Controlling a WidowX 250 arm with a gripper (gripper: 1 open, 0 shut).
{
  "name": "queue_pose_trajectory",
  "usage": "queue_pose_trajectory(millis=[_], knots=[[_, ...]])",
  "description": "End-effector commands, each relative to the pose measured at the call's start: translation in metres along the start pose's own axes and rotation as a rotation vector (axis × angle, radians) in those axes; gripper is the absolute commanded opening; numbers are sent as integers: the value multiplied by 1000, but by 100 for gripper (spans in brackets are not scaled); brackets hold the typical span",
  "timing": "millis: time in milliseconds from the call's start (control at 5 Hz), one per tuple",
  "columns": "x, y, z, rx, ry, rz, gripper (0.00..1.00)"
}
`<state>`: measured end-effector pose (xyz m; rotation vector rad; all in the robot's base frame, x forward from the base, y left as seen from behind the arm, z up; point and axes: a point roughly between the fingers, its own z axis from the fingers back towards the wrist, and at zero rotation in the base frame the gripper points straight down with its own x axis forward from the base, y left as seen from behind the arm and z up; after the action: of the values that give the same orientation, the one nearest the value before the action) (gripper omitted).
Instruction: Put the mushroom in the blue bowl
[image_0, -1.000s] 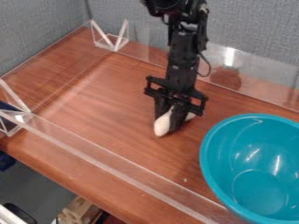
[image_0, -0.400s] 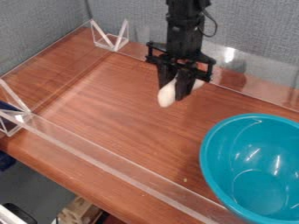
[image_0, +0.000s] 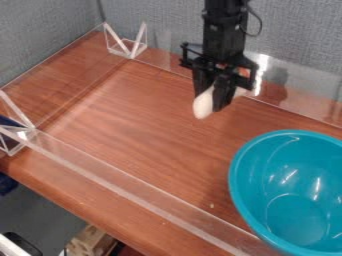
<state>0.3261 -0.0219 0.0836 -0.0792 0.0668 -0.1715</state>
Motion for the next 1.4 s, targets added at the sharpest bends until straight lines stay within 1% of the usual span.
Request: queue_pose_trajectory(millis=[0,200,400,800,1200], knots=[[12,-2,6,9,-56,-22,0],[18,-1,-6,9,-47,-32,0],[21,-3,-4,9,-63,-50,0],[32,-1,-16,3,-66,-79,0],[37,-2,-17,-3,-83,-109,0]])
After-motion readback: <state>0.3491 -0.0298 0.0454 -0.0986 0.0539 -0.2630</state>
